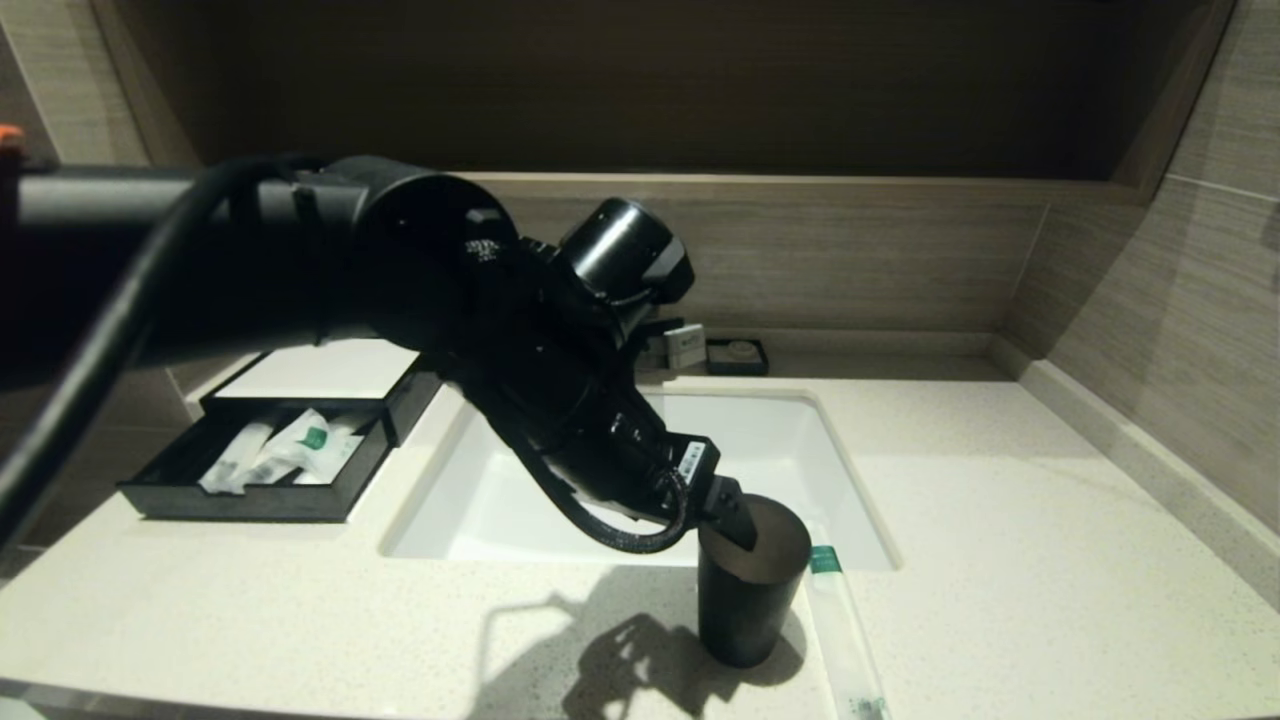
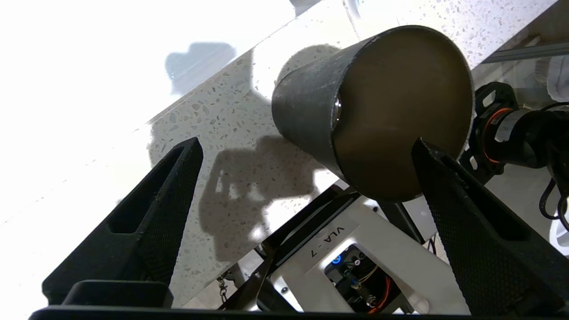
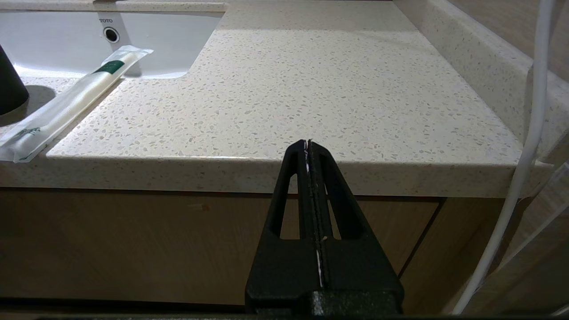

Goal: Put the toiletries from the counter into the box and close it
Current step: Pick up the cup

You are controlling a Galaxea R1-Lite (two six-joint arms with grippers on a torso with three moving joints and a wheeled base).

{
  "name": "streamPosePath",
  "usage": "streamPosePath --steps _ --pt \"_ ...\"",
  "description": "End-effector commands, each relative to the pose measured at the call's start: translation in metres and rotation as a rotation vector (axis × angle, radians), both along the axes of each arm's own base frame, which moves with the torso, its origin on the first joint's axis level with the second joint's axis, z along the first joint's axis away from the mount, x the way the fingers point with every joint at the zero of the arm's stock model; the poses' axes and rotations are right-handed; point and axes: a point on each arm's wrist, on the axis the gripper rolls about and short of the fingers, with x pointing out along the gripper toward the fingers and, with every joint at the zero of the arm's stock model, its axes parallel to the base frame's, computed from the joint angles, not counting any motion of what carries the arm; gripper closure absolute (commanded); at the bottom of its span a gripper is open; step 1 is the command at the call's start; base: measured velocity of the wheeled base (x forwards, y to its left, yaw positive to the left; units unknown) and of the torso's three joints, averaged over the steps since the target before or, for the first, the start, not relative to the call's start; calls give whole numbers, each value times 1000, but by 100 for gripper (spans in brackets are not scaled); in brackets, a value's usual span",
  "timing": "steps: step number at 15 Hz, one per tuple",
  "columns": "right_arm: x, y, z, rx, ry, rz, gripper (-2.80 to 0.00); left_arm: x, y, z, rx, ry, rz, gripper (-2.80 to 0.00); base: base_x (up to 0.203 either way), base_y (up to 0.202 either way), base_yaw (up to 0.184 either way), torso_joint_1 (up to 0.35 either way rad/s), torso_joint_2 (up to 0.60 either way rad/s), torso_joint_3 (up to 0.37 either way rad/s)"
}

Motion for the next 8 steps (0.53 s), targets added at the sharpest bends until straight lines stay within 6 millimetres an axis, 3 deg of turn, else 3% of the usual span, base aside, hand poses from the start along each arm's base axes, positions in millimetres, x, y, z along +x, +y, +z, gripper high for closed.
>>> streamPosePath --steps 1,8 --pt "0 0 0 -1 0 0 0 2 -2 -4 9 11 1 -280 0 0 0 0 0 0" --pt "0 0 0 -1 0 0 0 4 -4 -9 18 18 2 -280 0 0 0 0 0 0"
